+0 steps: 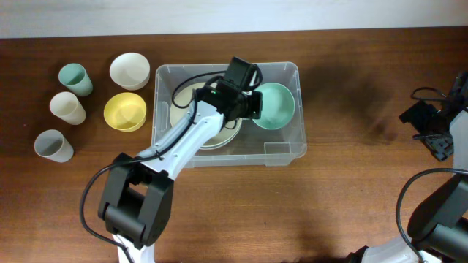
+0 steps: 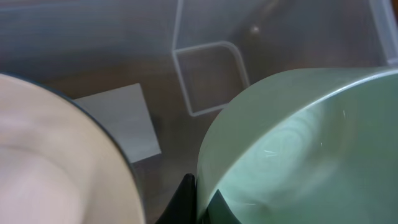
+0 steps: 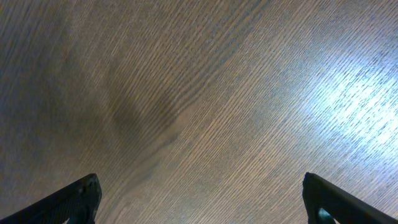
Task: Pack container
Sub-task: 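Lower the pale green bowl into the bin's right side and release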
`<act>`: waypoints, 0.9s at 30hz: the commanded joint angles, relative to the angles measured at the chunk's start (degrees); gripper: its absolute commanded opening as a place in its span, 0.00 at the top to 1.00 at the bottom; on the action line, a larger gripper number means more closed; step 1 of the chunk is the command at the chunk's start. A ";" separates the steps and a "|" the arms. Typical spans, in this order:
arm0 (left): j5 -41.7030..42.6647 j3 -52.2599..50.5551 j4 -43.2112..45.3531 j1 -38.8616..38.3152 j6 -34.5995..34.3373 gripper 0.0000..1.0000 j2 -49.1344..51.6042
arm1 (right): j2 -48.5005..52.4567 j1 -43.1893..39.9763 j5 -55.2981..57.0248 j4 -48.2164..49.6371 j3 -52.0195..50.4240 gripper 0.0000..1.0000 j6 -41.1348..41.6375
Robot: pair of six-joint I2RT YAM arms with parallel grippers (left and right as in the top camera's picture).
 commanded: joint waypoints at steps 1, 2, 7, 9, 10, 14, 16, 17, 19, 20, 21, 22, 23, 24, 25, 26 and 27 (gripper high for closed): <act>-2.78 0.57 0.35 -0.07 0.94 0.95 0.55 | -0.37 0.15 0.26 0.02 -0.04 0.01 0.28; -3.02 0.57 0.35 -0.07 0.92 0.95 0.55 | -0.37 0.15 0.26 0.02 -0.04 0.01 0.28; -6.32 0.57 -0.04 0.15 0.92 0.95 0.63 | -0.37 0.15 0.26 0.00 -0.04 0.01 0.28; -6.56 0.57 -0.02 0.17 0.94 0.95 0.87 | -0.37 0.15 0.26 0.00 -0.04 0.01 0.28; -6.56 0.57 0.13 0.15 0.92 0.95 1.09 | -0.37 0.15 0.26 0.02 -0.04 0.01 0.28; -6.54 0.57 0.37 0.17 0.92 0.94 2.58 | -0.37 0.15 0.26 0.00 -0.04 0.01 0.28; -6.51 0.57 0.26 0.17 0.92 0.94 3.45 | -0.37 0.15 0.26 0.02 -0.04 0.01 0.28; -6.51 0.57 0.24 0.17 0.92 0.94 3.87 | -0.37 0.15 0.26 0.00 -0.04 0.01 0.28; -6.45 0.57 0.28 0.15 0.92 0.93 4.07 | -0.37 0.15 0.26 0.02 -0.04 0.01 0.28; -6.36 0.57 0.42 0.15 0.92 0.91 4.07 | -0.37 0.15 0.26 0.00 -0.04 0.01 0.28; -6.36 0.57 0.57 0.15 0.92 0.89 4.07 | -0.37 0.15 0.26 0.02 -0.04 0.01 0.28; -6.36 0.57 0.61 0.15 0.92 0.87 4.07 | -0.37 0.15 0.26 0.00 -0.04 0.01 0.28; -6.36 0.57 0.61 0.15 0.92 0.86 4.07 | -0.37 0.15 0.26 0.00 -0.04 0.01 0.28; -6.36 0.57 0.59 0.17 0.92 0.84 4.07 | -0.37 0.15 0.26 0.00 -0.04 0.01 0.28; -6.36 0.57 0.59 0.17 0.92 0.83 4.07 | -0.37 0.15 0.26 0.00 -0.04 0.01 0.28; -6.36 0.57 0.61 0.17 0.92 0.80 4.07 | -0.37 0.15 0.26 0.02 -0.04 0.01 0.28; -6.36 0.57 0.68 0.17 0.92 0.78 4.07 | -0.37 0.15 0.26 0.00 -0.04 0.01 0.28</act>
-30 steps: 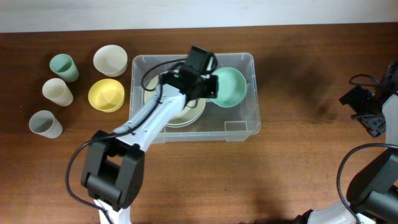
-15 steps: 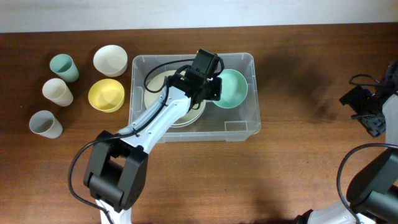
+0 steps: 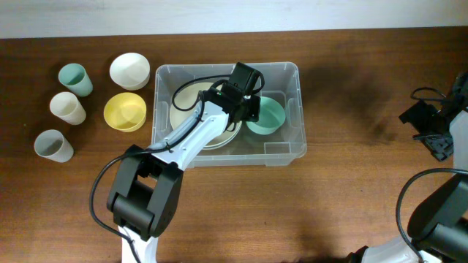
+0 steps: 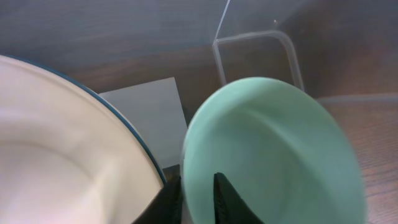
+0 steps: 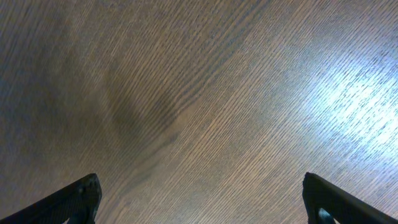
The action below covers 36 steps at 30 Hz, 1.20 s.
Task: Pack container
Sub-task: 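Lower the pale green bowl into the bin's right side and release, then withdraw the left gripper from the bin toward the left bowls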
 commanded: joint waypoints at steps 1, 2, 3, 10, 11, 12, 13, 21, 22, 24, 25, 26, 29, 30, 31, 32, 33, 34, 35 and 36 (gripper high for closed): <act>-0.44 0.57 0.37 0.31 0.90 0.75 0.20 | -0.37 0.15 0.26 0.00 -0.04 0.01 0.28; -0.44 0.59 0.46 0.31 0.90 0.73 0.20 | -0.37 0.15 0.26 0.02 -0.04 0.01 0.28; -0.46 0.59 0.66 0.31 0.92 0.70 0.17 | -0.37 0.15 0.26 0.00 -0.04 0.01 0.28; -0.46 8.39 -2.16 1.75 5.92 0.40 -0.15 | -0.37 0.15 0.26 0.00 -0.04 0.01 0.28; -0.50 10.84 -3.87 2.25 6.56 0.35 -0.31 | -0.37 0.15 0.26 0.00 -0.04 0.01 0.28; -0.68 13.46 -5.79 2.89 6.88 0.31 -0.39 | -0.37 0.15 0.26 0.02 -0.04 0.01 0.28; -0.94 16.41 -8.02 3.63 6.97 0.25 -0.59 | -0.37 0.15 0.26 0.02 -0.04 0.01 0.28; -11.15 35.71 -27.43 15.02 4.39 0.01 -1.99 | -0.37 0.15 0.26 0.02 -0.04 0.01 0.28; -11.58 36.39 -29.11 17.40 2.86 0.01 -2.32 | -0.37 0.15 0.26 0.00 -0.04 0.01 0.28; -11.08 36.59 -32.22 22.51 -0.22 0.01 -2.86 | -0.37 0.15 0.26 0.00 -0.04 0.01 0.28; -10.29 36.59 -34.12 24.94 -1.51 0.01 -2.86 | -0.37 0.15 0.26 0.02 -0.04 0.01 0.28; -8.74 36.52 -36.52 27.80 -2.73 0.01 -2.82 | -0.37 0.15 0.26 0.02 -0.04 0.01 0.28; -4.46 35.76 -42.14 33.92 -4.39 0.01 -2.32 | -0.37 0.15 0.26 0.00 -0.04 0.01 0.28; -2.95 35.19 -43.80 35.98 -4.39 0.01 -2.05 | -0.37 0.15 0.26 0.02 -0.04 0.01 0.28; -2.29 34.77 -44.85 37.31 -4.61 0.00 -1.79 | -0.37 0.15 0.26 0.02 -0.04 0.01 0.28; -1.70 34.21 -45.97 38.73 -5.14 0.01 -1.55 | -0.37 0.15 0.26 0.00 -0.04 0.01 0.28; -1.60 33.38 -46.93 40.00 -6.19 0.01 -1.31 | -0.37 0.15 0.26 0.00 -0.04 0.01 0.28; -1.60 32.35 -47.52 41.03 -7.37 0.01 -1.20 | -0.37 0.15 0.26 0.02 -0.04 0.01 0.28; -1.60 31.04 -47.74 41.92 -8.44 0.01 -1.20 | -0.37 0.15 0.26 0.02 -0.04 0.01 0.28; -1.46 29.38 -47.71 42.82 -9.16 0.01 -1.20 | -0.37 0.15 0.26 0.00 -0.04 0.01 0.28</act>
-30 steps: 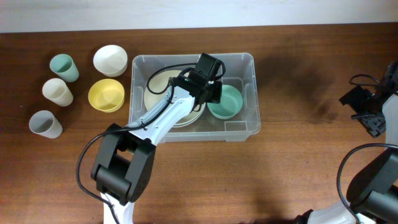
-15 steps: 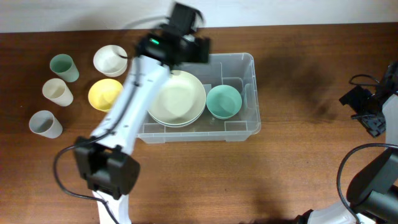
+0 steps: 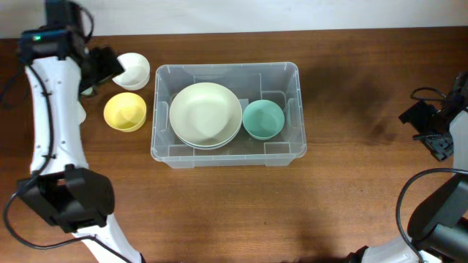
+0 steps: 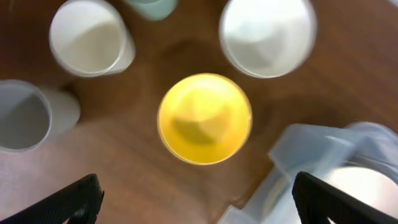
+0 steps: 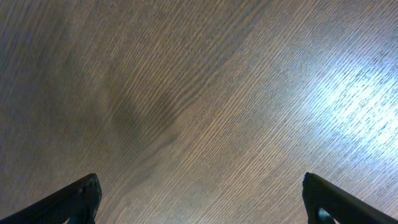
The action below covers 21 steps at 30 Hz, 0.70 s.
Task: Pack container
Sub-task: 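Withdraw the left gripper from the bin toward the left bowls, then lower the left gripper onto the yellow bowl and grasp its rim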
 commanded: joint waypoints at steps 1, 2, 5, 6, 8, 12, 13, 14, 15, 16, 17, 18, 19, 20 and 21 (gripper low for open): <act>2.69 -5.14 -0.26 2.21 -4.87 0.01 0.31 | -0.37 0.15 0.24 0.02 -0.04 0.01 0.28; 2.93 -6.60 0.09 2.69 -4.94 0.01 0.31 | -0.37 0.15 0.24 0.00 -0.04 0.01 0.28; 4.17 -11.37 2.89 3.32 -4.90 0.01 0.31 | -0.37 0.15 0.24 0.02 -0.04 0.01 0.28; 4.15 -12.92 4.04 3.28 -4.92 0.01 0.31 | -0.37 0.15 0.24 0.00 -0.04 0.01 0.28; 4.17 -16.50 6.78 3.28 -4.92 0.01 0.31 | -0.37 0.15 0.24 0.00 -0.04 0.01 0.28; 4.11 -22.56 11.08 3.48 -8.02 0.01 0.31 | -0.37 0.15 0.24 0.02 -0.04 0.01 0.28; 4.13 -24.06 12.50 3.74 -9.14 0.01 0.31 | -0.37 0.15 0.24 0.00 -0.04 0.01 0.28; 4.13 -25.29 13.77 3.96 -9.51 0.00 0.31 | -0.37 0.15 0.24 0.02 -0.04 0.01 0.28; 4.13 -26.27 14.93 4.11 -9.51 0.01 0.35 | -0.37 0.15 0.24 0.00 -0.04 0.01 0.28; 4.13 -27.43 16.15 4.35 -9.51 0.01 0.35 | -0.37 0.15 0.24 0.02 -0.04 0.01 0.28; 4.13 -28.22 16.79 4.59 -9.68 0.01 0.42 | -0.37 0.15 0.24 0.02 -0.04 0.01 0.28; 4.13 -28.87 17.20 4.81 -10.03 0.01 0.57 | -0.37 0.15 0.24 0.00 -0.04 0.01 0.28; 4.15 -29.42 17.62 5.05 -10.08 0.01 0.68 | -0.37 0.15 0.24 0.02 -0.04 0.01 0.28; 4.11 -29.94 18.05 5.14 -10.08 0.01 0.85 | -0.37 0.15 0.24 0.00 -0.04 0.01 0.28; 4.13 -30.51 18.64 5.18 -10.08 0.01 0.90 | -0.37 0.15 0.24 0.00 -0.04 0.01 0.28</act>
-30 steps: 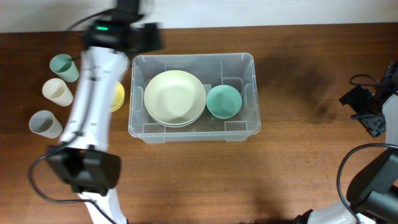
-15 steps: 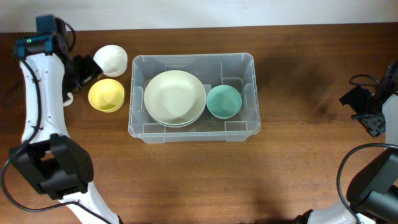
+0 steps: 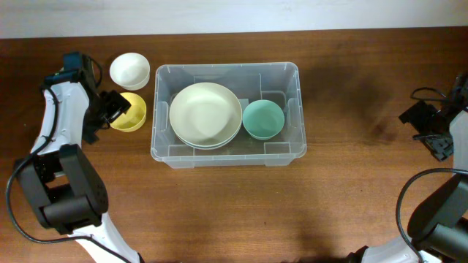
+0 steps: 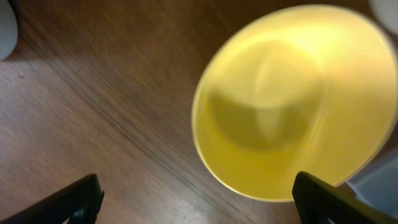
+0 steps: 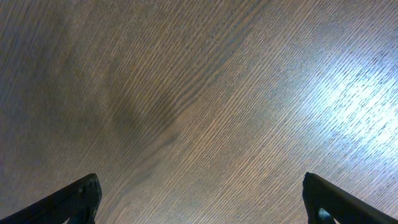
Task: Pack container
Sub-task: 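Lower the left gripper onto the yellow bowl and grasp its rim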
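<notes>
A clear plastic container stands mid-table. Inside it lie a large cream bowl and a small green bowl. To its left sit a yellow bowl and, behind that, a white bowl. My left gripper hangs open low over the yellow bowl's left rim. In the left wrist view the yellow bowl fills the frame above the open left gripper, which holds nothing. My right gripper is open over bare wood.
My left arm covers the table's left side where cups stand; only a grey cup's edge shows. The right wrist view has only wood grain under the open right gripper. The table's far edge meets a white wall.
My left gripper was high over the yellow bowl, white bowl and cups. It is now much lower and close to the yellow bowl, still open. The right arm has not moved.
My left gripper was shut on the green bowl's rim, the bowl tilted over the container's right part. Then the bowl was lower inside, still held. Later it lay flat beside the cream bowl, let go, with the gripper open at the left. Now the gripper is at the yellow bowl.
</notes>
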`<act>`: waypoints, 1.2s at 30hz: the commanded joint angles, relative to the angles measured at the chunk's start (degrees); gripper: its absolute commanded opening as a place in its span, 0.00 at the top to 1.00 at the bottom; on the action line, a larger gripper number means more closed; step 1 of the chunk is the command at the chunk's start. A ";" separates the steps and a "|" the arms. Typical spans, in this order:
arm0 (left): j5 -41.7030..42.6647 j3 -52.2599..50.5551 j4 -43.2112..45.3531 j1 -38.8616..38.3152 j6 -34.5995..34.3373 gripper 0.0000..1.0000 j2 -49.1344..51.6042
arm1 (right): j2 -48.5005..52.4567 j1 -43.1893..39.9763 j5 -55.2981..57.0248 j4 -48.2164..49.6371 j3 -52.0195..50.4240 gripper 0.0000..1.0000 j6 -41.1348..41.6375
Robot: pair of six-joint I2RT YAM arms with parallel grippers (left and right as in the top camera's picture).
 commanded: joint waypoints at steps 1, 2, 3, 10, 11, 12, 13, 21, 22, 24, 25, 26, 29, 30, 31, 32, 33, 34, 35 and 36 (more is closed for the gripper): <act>0.42 -2.01 1.66 0.83 -1.42 0.01 0.63 | -0.37 0.15 0.26 0.02 -0.04 0.01 0.31; 0.42 -2.71 2.54 0.81 -1.42 0.01 0.63 | -0.37 0.15 0.26 0.00 -0.04 0.01 0.31; 0.42 -3.28 3.39 0.81 -1.42 0.01 0.63 | -0.37 0.15 0.26 0.00 -0.04 0.01 0.31; 0.48 -6.95 8.81 0.81 -1.42 0.08 0.63 | -0.37 0.15 0.26 0.02 -0.04 0.01 0.31; 0.48 -7.41 9.14 0.81 -1.42 0.08 0.63 | -0.37 0.15 0.26 0.02 -0.04 0.01 0.31; 0.46 -7.98 9.35 0.81 -1.42 0.09 0.63 | -0.37 0.15 0.26 0.02 -0.04 0.01 0.31; 0.46 -8.02 9.31 0.81 -1.42 0.16 0.63 | -0.37 0.15 0.26 0.00 -0.04 0.01 0.31; 0.44 -8.11 10.23 0.81 -1.40 0.23 0.96 | -0.37 0.15 0.26 0.02 -0.04 0.01 0.31; 0.46 -8.11 10.49 0.81 -1.40 0.22 1.05 | -0.37 0.15 0.26 0.02 -0.04 0.01 0.31; 0.44 -8.11 10.95 0.81 -1.40 0.22 1.53 | -0.37 0.15 0.26 0.02 -0.04 0.01 0.31; 0.42 -8.11 11.15 0.81 -1.40 0.23 1.90 | -0.37 0.15 0.26 0.00 -0.04 0.01 0.31; 0.44 -8.11 11.28 0.81 -1.40 0.23 2.21 | -0.37 0.15 0.26 0.02 -0.04 0.01 0.31; 0.44 -8.11 11.87 0.81 -1.40 0.23 3.02 | -0.37 0.15 0.26 0.00 -0.04 0.01 0.31; 0.46 -8.11 12.13 0.81 -1.40 0.23 3.28 | -0.37 0.15 0.26 0.00 -0.04 0.01 0.31; 0.44 -8.11 12.35 0.81 -1.40 0.23 3.52 | -0.37 0.15 0.26 0.02 -0.04 0.01 0.31; 0.44 -8.11 12.59 0.81 -1.40 0.22 3.80 | -0.37 0.15 0.26 0.02 -0.04 0.01 0.31; 0.46 -8.11 12.72 0.81 -1.40 0.23 4.00 | -0.37 0.15 0.26 0.02 -0.04 0.01 0.31; 0.44 -8.11 12.74 0.81 -1.40 0.22 4.22 | -0.37 0.15 0.26 0.02 -0.04 0.01 0.31; 0.46 -8.11 12.74 0.81 -1.40 0.24 4.31 | -0.37 0.15 0.26 0.00 -0.04 0.01 0.31; 0.44 -8.11 12.72 0.81 -1.40 0.27 4.35 | -0.37 0.15 0.26 0.02 -0.04 0.01 0.31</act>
